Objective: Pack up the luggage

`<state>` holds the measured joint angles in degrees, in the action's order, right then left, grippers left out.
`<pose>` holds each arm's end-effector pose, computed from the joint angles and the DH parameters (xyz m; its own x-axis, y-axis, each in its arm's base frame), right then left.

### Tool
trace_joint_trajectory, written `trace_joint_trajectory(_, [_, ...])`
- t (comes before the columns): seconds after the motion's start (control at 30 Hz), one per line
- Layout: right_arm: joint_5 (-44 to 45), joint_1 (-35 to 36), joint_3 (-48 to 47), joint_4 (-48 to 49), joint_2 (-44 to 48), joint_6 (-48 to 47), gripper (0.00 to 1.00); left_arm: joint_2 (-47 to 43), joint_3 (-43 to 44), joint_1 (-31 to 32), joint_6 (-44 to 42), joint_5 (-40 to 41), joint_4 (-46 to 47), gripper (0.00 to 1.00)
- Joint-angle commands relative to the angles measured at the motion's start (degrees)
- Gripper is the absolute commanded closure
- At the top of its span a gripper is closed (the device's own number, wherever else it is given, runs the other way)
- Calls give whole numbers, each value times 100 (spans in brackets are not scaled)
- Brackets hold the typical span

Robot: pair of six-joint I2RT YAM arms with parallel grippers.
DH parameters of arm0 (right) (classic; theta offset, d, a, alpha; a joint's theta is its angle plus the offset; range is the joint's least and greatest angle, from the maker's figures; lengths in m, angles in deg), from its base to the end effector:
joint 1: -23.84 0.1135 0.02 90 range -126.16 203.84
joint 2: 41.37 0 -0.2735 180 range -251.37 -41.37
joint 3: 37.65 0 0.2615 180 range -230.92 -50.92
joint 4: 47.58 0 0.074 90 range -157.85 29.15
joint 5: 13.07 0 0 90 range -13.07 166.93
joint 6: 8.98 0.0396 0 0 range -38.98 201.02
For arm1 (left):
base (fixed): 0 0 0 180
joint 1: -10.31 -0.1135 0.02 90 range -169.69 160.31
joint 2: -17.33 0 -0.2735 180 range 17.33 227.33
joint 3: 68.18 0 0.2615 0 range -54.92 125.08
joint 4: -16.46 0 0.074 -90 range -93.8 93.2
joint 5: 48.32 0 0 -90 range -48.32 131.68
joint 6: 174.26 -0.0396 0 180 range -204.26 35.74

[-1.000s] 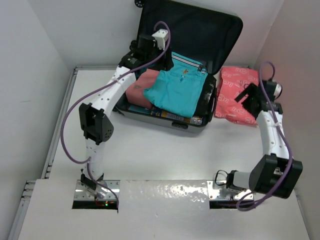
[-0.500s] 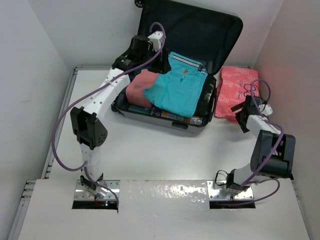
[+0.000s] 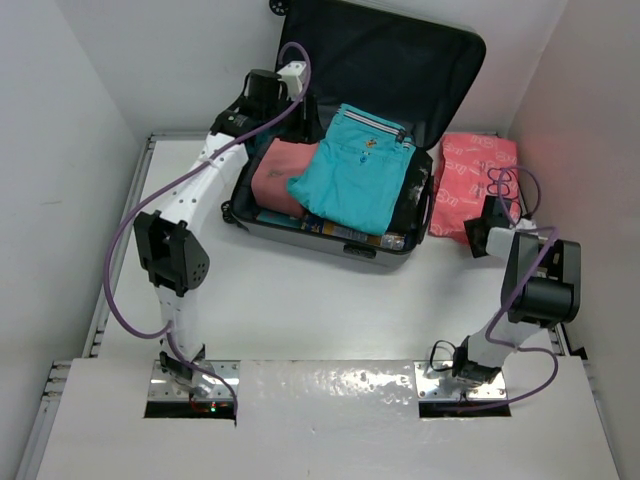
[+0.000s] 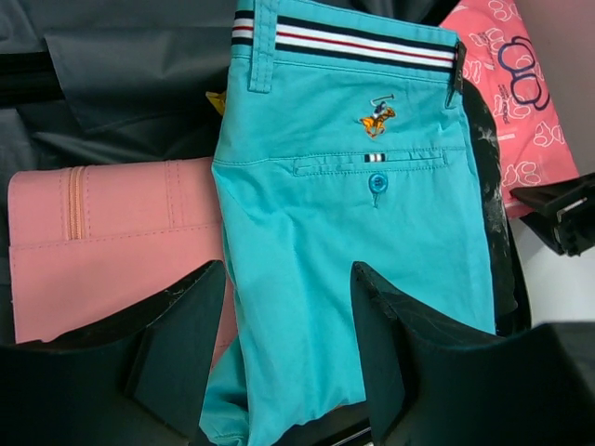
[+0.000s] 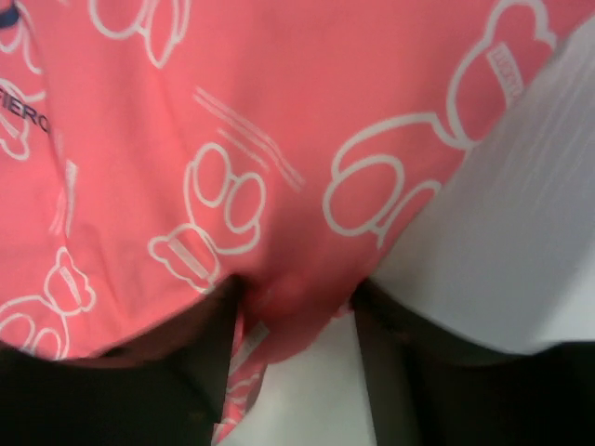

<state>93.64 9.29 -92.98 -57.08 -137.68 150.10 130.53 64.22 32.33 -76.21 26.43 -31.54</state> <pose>0.3056 -0.0911 0.1275 0.1236 0.8922 -0.4344 0.8466 0.1336 0.5152 0.4346 -0.1870 0.3968 -0.5228 0.0657 -0.8499 0.5072 0.8253 -0.2482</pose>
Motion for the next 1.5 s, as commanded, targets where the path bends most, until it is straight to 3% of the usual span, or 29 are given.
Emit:
trace_joint_trajectory(0.0, [262,-48,127,-17,-63,412,57,-396,-4,-14,73,-93,161,46])
trace_joint_trajectory(0.1, [236,-40,260,19,-54,413,80,-431,-91,-49,73,-84,161,46])
trace_joint_trajectory(0.13, [236,-57,312,-34,-63,405,93,-466,-118,-57,73,-84,169,46])
trace_joint_trajectory(0.2, [228,-92,426,-95,-37,379,100,-501,-197,-93,73,-84,187,46])
trace_joint_trajectory(0.33, [-1,-285,734,-376,270,334,100,-633,-285,-145,21,-40,187,46])
trace_joint_trajectory(0.4, [16,-286,883,-1032,551,378,100,-677,-320,-163,-14,-31,187,46])
trace_joint_trajectory(0.5, [-158,-286,1163,-1633,1201,440,100,-773,-320,-172,-41,-22,178,46])
trace_joint_trajectory(0.67, [-458,-75,1981,-1809,2379,825,100,-984,-565,-137,-76,-145,196,49])
trace_joint_trajectory(0.83, [-590,1180,2404,-2003,2793,1686,100,-1362,-1032,12,-216,-198,178,50])
trace_joint_trajectory(0.87, [-555,1843,2483,-2081,2880,2219,100,-1493,-1171,48,-234,-198,187,50])
trace_joint_trajectory(0.97, [-423,2726,2606,-2232,3004,3518,100,-1679,-1401,83,-225,-172,266,50])
trace_joint_trajectory(1.13, [-266,4063,2608,-2389,3092,4500,100,-2048,-1612,83,-313,39,266,50])
trace_joint_trajectory(1.17, [-134,4326,2372,-2668,3092,4500,99,-2135,-1647,83,-339,74,275,49])
trace_joint_trajectory(1.2, [-46,4407,2222,-2854,3101,4448,91,-2180,-1691,83,-340,83,284,49])
trace_joint_trajectory(1.23, [59,4477,2037,-3108,3127,4300,77,-2215,-1787,83,-348,92,310,49])
trace_joint_trajectory(1.27, [313,4548,1714,-3545,3162,4168,48,-2294,-1832,83,-348,92,327,49])
trace_joint_trajectory(1.3, [455,4557,1562,-3698,3319,3931,37,-2329,-1876,83,-348,92,336,49])
trace_joint_trajectory(1.4, [930,4557,991,-3885,3653,2212,22,-2373,-1981,92,-366,48,345,49])
trace_joint_trajectory(1.43, [844,4557,694,-3736,3689,771,21,-2365,-1981,92,-383,31,302,49])
trace_joint_trajectory(1.47, [599,4557,447,-3700,3664,104,20,-2339,-1973,109,-401,4,267,49])
